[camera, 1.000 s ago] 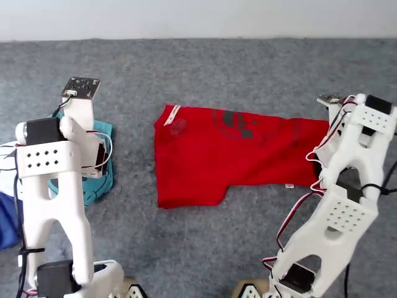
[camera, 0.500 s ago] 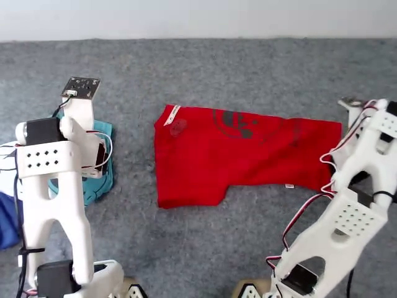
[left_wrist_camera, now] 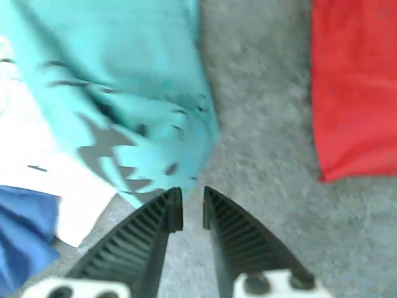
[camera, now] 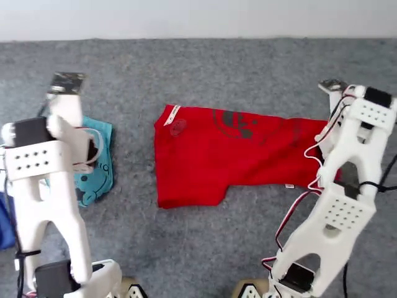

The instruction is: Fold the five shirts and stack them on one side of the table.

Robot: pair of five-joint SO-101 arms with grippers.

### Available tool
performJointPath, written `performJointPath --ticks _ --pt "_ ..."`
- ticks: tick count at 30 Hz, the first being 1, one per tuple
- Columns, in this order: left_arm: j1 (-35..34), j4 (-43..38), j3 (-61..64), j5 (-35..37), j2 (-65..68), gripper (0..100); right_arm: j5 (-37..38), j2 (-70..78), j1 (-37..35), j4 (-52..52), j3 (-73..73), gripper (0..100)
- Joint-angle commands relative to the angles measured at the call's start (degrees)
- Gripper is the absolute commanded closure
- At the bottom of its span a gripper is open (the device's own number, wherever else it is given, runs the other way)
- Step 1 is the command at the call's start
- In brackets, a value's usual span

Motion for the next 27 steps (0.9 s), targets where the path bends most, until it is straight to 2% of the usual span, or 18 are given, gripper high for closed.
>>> performJointPath --ticks 1,4,6,11,15,18,22,27 --pt "-3.43 0.88 -5.76 0.09 -1.93 94 2.29 3.03 0.40 -4.88 -2.02 98.8" --pt "-6.07 0.97 -7.25 0.09 -1.93 94 4.22 5.58 0.92 -6.55 -2.81 98.9" --pt "-7.21 0.97 -7.96 0.09 -1.93 94 4.04 4.62 0.66 -3.56 -5.71 98.9" --pt "-9.67 0.88 -11.82 0.26 -5.01 94 1.85 -1.01 -6.11 8.40 -18.90 98.9" --pt "-14.86 0.88 -12.88 0.09 -9.76 94 0.09 -7.96 -12.70 8.22 -19.08 98.7" --pt "-21.89 0.88 -12.70 -0.44 -11.25 93 0.09 -14.20 -19.47 8.31 -11.69 98.7" --pt "-29.45 0.88 -12.62 -5.71 -11.25 93 -0.18 -23.78 -29.76 8.22 4.04 98.3" --pt "-33.76 0.88 -11.12 -7.12 -11.25 93 -0.35 -29.49 -42.59 7.96 18.02 87.7"
